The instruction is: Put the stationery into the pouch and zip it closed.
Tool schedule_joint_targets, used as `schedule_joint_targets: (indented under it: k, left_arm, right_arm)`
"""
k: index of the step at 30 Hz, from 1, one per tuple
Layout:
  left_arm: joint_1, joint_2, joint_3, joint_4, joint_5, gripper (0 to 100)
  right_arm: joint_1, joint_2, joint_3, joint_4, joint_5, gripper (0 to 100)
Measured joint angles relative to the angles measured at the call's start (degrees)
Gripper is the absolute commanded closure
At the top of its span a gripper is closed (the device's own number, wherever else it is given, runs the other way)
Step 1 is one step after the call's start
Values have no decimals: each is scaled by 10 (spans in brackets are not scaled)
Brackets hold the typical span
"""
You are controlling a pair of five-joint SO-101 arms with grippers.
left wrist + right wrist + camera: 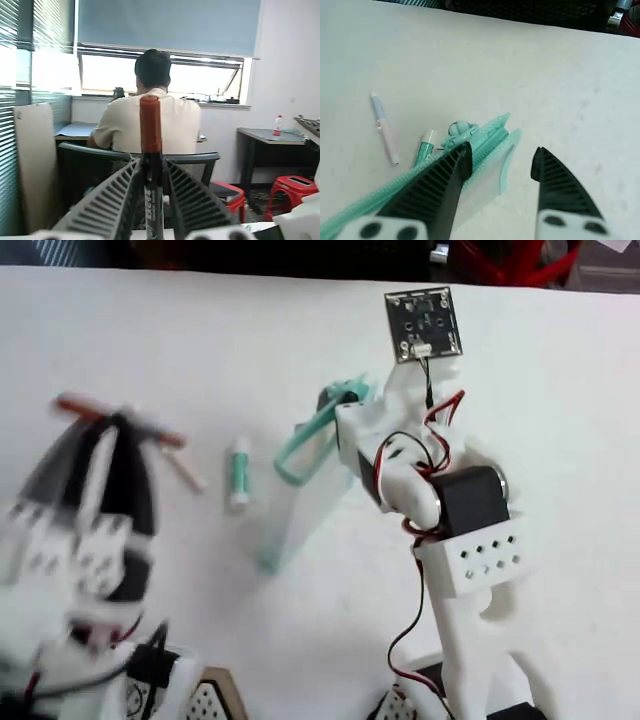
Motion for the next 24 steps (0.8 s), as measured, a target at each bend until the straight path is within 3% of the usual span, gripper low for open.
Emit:
schedule_joint_targets:
  k: [9, 15, 24]
  left_arm:
    - [137, 112, 30, -200, 11, 976]
    - [178, 210, 18, -217, 11, 976]
    - [181, 279, 43, -267, 11, 976]
  right_arm:
    - [0, 0, 0, 0, 0, 800]
    - [0, 0, 0, 0, 0, 800]
    - [0, 0, 0, 0, 0, 800]
